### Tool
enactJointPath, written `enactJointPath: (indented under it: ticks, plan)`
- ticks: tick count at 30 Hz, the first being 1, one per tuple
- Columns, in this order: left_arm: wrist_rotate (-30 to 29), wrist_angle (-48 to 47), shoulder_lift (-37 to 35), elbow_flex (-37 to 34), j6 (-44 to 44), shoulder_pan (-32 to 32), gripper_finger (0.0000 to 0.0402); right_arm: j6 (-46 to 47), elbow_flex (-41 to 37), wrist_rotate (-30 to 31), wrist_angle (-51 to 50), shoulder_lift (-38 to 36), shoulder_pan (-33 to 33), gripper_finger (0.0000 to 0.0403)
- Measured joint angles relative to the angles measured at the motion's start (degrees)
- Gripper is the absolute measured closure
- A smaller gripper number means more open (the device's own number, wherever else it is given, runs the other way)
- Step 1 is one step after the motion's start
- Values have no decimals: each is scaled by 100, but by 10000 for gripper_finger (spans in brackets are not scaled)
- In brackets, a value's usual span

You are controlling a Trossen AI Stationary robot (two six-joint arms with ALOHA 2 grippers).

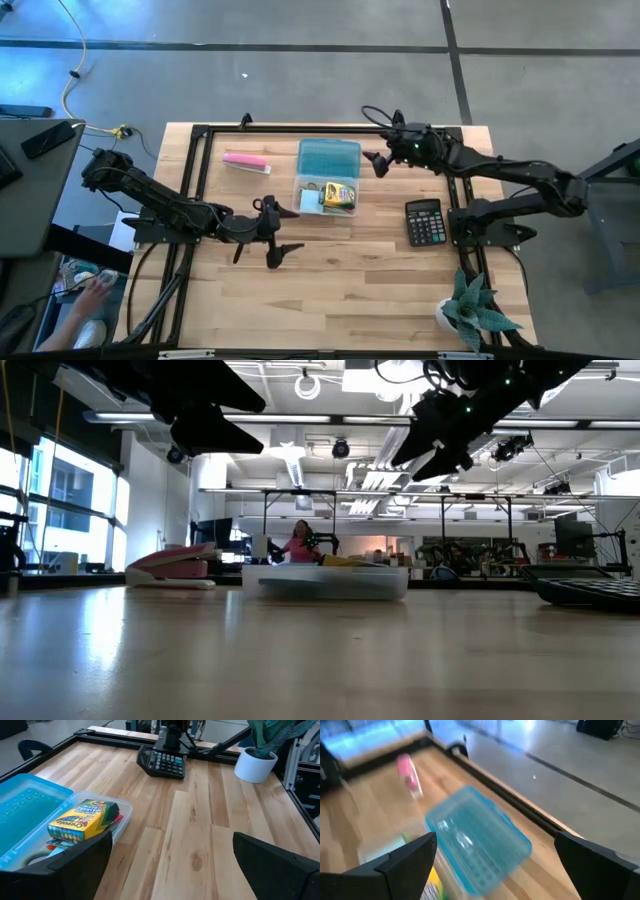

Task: Pack school essentials
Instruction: Close the blue supply box

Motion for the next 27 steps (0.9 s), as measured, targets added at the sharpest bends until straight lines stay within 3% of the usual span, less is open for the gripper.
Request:
enactJointPath:
  ticks: [4, 8, 15, 22, 27]
  plan:
    - [-94, 2, 0, 0, 0, 59, 2, 514, -389, -88, 1136, 117, -130, 9]
    - [-107, 2, 0, 0, 0, 74, 2, 716, -365, -464, 1555, 533, -380, 9]
    - [-108, 19, 0, 0, 0, 72, 2, 417, 199, -782, 1581, 1554, -919, 9]
    - [-139, 18, 0, 0, 0, 74, 2, 493, 571, -1987, 1561, 2274, -1510, 9]
    - [-188, 26, 0, 0, 0, 74, 2, 627, 673, -2249, 1536, 2481, -1687, 9]
